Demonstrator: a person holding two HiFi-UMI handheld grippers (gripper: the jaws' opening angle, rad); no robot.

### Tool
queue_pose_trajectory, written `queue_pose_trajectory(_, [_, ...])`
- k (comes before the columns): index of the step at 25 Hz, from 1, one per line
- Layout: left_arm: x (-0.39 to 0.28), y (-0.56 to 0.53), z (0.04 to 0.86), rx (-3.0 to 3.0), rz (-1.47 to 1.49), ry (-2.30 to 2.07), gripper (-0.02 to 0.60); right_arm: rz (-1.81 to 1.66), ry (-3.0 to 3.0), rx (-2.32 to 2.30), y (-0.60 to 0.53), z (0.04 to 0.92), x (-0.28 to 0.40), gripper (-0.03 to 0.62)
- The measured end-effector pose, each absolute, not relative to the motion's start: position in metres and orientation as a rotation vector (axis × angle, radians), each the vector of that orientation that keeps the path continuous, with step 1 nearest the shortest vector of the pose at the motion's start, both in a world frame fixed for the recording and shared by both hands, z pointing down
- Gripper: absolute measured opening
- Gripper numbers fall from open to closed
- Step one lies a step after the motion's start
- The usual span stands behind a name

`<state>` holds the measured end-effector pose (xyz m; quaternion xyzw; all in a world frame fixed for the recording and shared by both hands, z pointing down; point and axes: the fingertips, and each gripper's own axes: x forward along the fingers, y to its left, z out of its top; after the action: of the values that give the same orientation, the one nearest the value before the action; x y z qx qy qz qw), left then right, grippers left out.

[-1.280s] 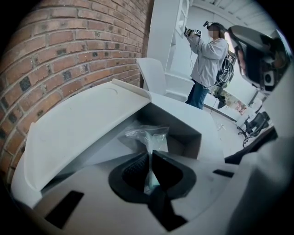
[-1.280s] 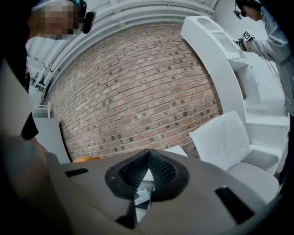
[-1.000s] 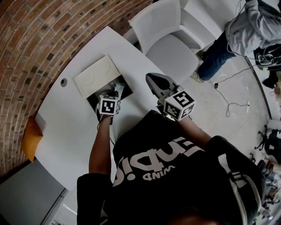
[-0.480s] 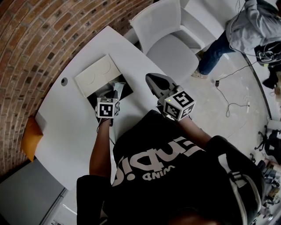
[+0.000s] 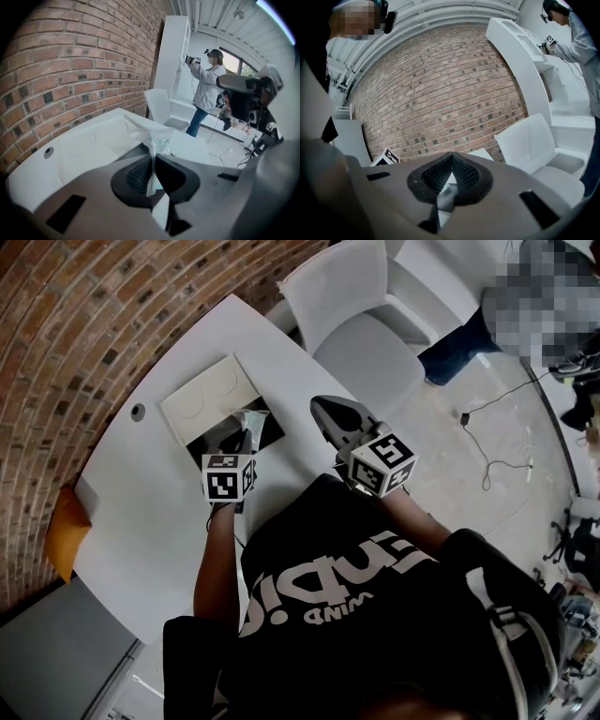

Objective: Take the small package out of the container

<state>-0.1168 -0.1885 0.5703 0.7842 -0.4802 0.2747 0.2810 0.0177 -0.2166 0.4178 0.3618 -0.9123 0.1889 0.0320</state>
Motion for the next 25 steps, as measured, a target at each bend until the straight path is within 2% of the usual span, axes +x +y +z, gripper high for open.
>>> queue_pose_trajectory(25, [-0.119, -0.181, 0.452, 2.283, 0.419, -1.472, 0.029, 0.564, -2.824, 1.083, -0.212, 0.415, 0.014, 0.0])
